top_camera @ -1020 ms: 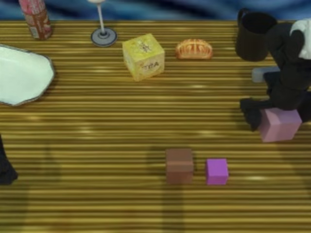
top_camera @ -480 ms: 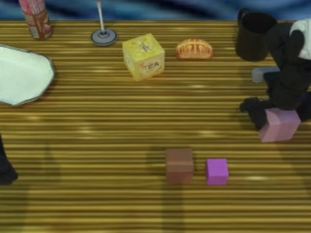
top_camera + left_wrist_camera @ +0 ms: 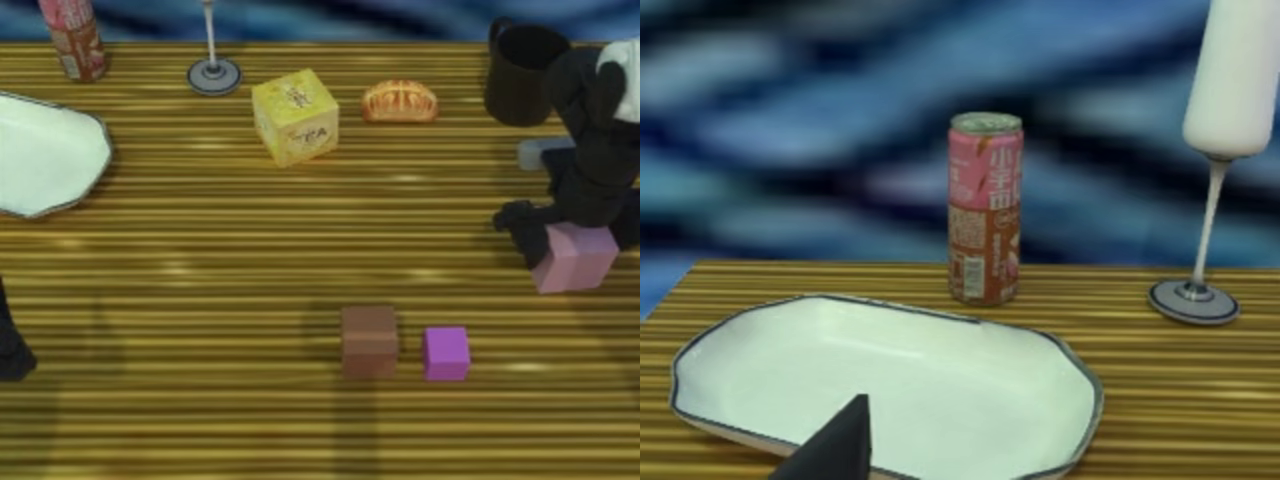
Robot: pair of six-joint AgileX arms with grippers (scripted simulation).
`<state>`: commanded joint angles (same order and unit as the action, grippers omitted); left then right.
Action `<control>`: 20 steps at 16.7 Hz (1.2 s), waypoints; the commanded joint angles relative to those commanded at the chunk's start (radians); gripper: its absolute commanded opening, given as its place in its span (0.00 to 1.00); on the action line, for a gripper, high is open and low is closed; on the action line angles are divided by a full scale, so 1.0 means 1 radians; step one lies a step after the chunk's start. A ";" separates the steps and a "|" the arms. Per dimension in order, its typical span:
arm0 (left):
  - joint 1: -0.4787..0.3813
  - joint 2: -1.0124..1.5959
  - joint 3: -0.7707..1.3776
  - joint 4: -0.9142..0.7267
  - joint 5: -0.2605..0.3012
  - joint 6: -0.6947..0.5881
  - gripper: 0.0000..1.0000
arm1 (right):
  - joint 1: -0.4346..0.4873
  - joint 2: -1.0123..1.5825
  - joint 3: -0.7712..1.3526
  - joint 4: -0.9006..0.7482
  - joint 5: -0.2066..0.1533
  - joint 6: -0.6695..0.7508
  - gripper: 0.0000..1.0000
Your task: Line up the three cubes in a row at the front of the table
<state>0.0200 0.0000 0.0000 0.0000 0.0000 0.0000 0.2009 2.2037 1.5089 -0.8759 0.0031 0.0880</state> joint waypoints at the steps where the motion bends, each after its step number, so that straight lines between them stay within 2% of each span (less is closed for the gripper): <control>1: 0.000 0.000 0.000 0.000 0.000 0.000 1.00 | -0.003 -0.009 0.002 -0.003 0.001 0.001 0.00; 4: 0.000 0.000 0.000 0.000 0.000 0.000 1.00 | 0.000 -0.021 0.033 -0.045 0.000 0.000 0.00; 9: 0.000 0.000 0.000 0.000 0.000 0.000 1.00 | 0.005 -0.083 0.138 -0.221 0.000 -0.001 0.00; 15: 0.000 0.000 0.000 0.000 0.000 0.000 1.00 | 0.003 -0.091 0.154 -0.241 0.000 0.003 0.00; 17: 0.000 0.000 0.000 0.000 0.000 0.000 1.00 | 0.037 -0.066 0.189 -0.261 0.000 0.037 0.00; 20: 0.000 0.000 0.000 0.000 0.000 0.000 1.00 | 0.153 0.012 0.320 -0.328 0.001 0.166 0.00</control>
<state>0.0200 0.0000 0.0000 0.0000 0.0000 0.0000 0.3538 2.2155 1.8287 -1.2039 0.0045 0.2535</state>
